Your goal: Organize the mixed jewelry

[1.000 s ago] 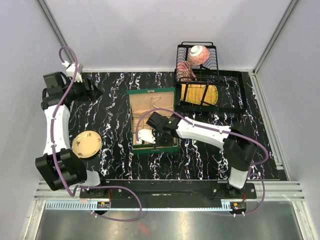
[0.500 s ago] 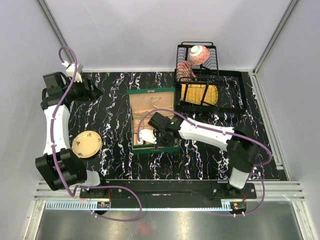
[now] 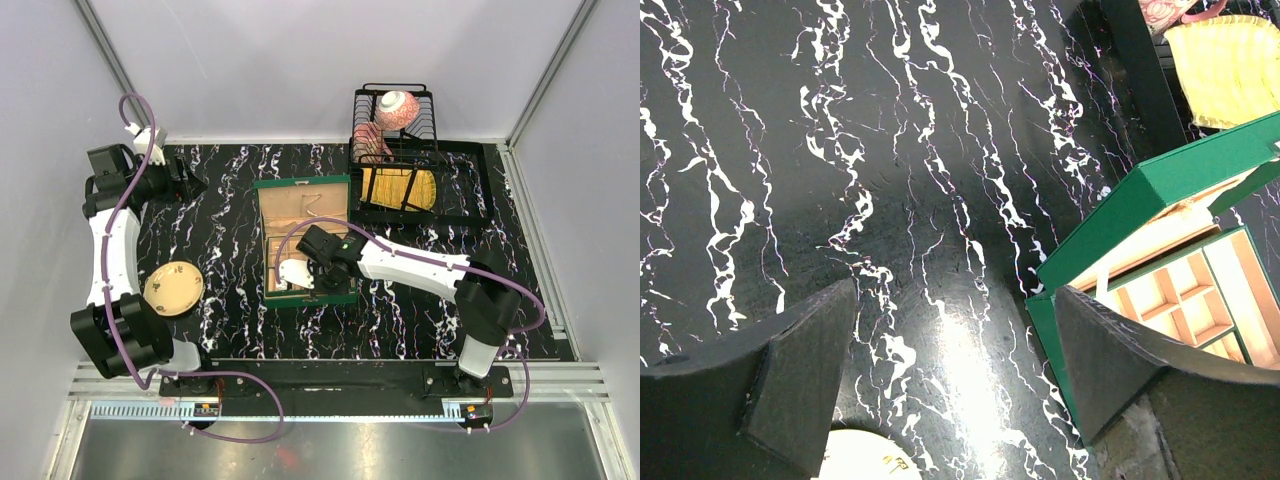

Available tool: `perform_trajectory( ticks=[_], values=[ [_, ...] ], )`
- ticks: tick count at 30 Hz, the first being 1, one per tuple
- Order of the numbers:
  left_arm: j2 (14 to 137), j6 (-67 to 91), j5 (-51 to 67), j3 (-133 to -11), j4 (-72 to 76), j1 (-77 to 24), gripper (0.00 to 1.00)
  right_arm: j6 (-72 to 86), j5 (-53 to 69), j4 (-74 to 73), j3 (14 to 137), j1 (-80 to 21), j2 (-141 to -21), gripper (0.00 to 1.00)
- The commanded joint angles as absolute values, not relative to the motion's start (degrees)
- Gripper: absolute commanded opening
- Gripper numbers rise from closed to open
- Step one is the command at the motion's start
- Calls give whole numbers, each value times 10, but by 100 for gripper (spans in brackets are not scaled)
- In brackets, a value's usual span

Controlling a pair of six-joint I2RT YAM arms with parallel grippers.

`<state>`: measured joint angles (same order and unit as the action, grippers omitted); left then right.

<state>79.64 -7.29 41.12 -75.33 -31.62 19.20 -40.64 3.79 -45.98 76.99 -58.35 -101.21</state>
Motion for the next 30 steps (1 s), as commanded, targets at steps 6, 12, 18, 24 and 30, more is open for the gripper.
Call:
perform_trajectory(
  ticks=[6, 12, 18, 24, 30],
  values=[
    [798, -85, 432, -747, -305, 196, 84, -417, 68, -462, 786, -592, -1003, 0],
    [799, -86, 436, -744, -307, 197, 84, -424, 72, -459, 795, -592, -1018, 0],
    [799, -90, 435, -744, -307, 197, 85, -425, 79, -454, 807, -592, -1033, 0],
    [799, -95, 434, -744, -311, 197, 85, -423, 84, -451, 818, -592, -1044, 0],
    [800, -98, 436, -744, -312, 197, 86, -410, 74, -451, 816, -592, -1043, 19]
  ],
)
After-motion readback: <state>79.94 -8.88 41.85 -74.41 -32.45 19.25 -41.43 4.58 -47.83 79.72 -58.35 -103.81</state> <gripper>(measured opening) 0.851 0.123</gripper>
